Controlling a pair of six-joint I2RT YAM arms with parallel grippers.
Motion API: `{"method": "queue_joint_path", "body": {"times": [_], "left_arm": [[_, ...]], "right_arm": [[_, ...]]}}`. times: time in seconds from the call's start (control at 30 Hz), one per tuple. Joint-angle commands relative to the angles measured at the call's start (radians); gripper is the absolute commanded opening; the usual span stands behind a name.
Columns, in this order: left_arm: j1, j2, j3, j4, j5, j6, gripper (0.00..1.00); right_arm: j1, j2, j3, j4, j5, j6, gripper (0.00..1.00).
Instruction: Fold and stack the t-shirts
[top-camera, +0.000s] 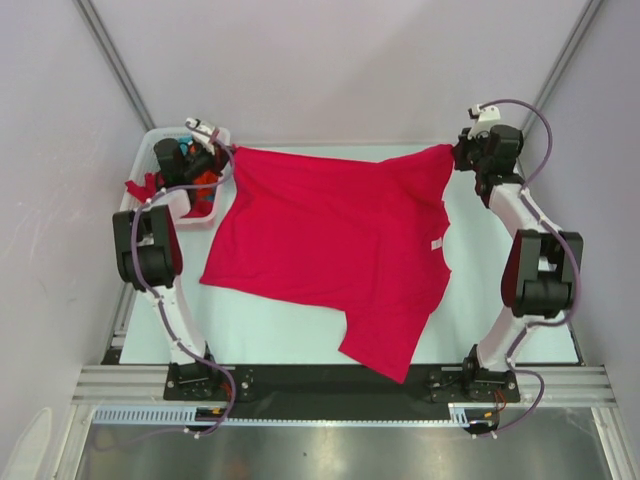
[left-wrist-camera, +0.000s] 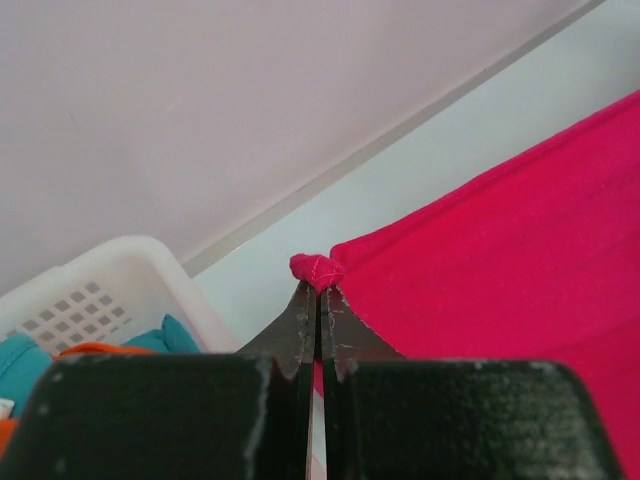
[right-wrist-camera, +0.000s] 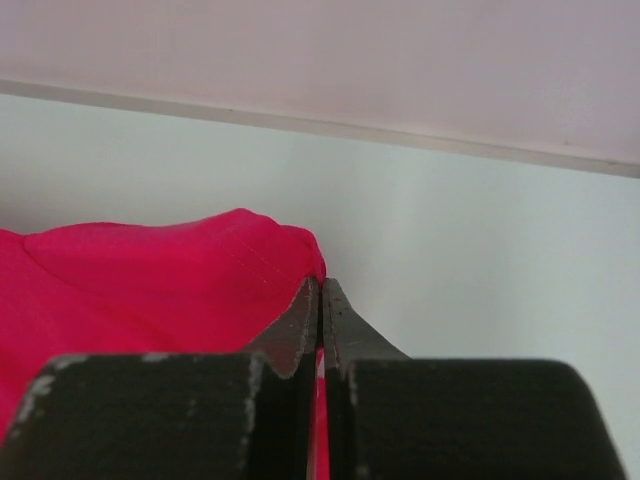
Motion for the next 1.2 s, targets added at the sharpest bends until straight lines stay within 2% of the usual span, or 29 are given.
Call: {"method": "queue_joint_path", "body": {"times": [0.0, 0.27, 0.57, 0.77, 0.93, 1.03, 1.17], "left_arm": [[-0.020, 0.053, 0.105, -0.025, -0.041, -0.037, 0.00], [-0.057, 0.142, 0.240, -0.157, -0.161, -0.003, 0.01], [-0.074, 0.210, 0.314, -0.207, -0.256, 0.020, 0.02], [-0.087, 0.220, 0.351, -0.223, -0.285, 0.006, 0.02], [-0.104, 0.211, 0.355, -0.207, -0.255, -0.003, 0.02], [-0.104, 0.220, 0.363, -0.197, -0.219, 0.024, 0.00], [-0.103, 0.210, 0.335, -0.200, -0.163, 0.104, 0.00]], "right_arm": [[-0.028, 0.138, 0.121, 0.016, -0.012, -0.020, 0.00], [-0.053, 0.372, 0.366, -0.017, -0.040, -0.017, 0.00], [-0.064, 0.605, 0.630, -0.127, -0.058, -0.013, 0.00], [-0.067, 0.649, 0.695, -0.116, -0.058, 0.009, 0.00], [-0.075, 0.648, 0.738, -0.141, -0.084, 0.013, 0.00], [-0.078, 0.593, 0.701, -0.138, -0.129, 0.009, 0.00], [-0.078, 0.489, 0.565, -0.087, -0.158, 0.004, 0.00]]}}
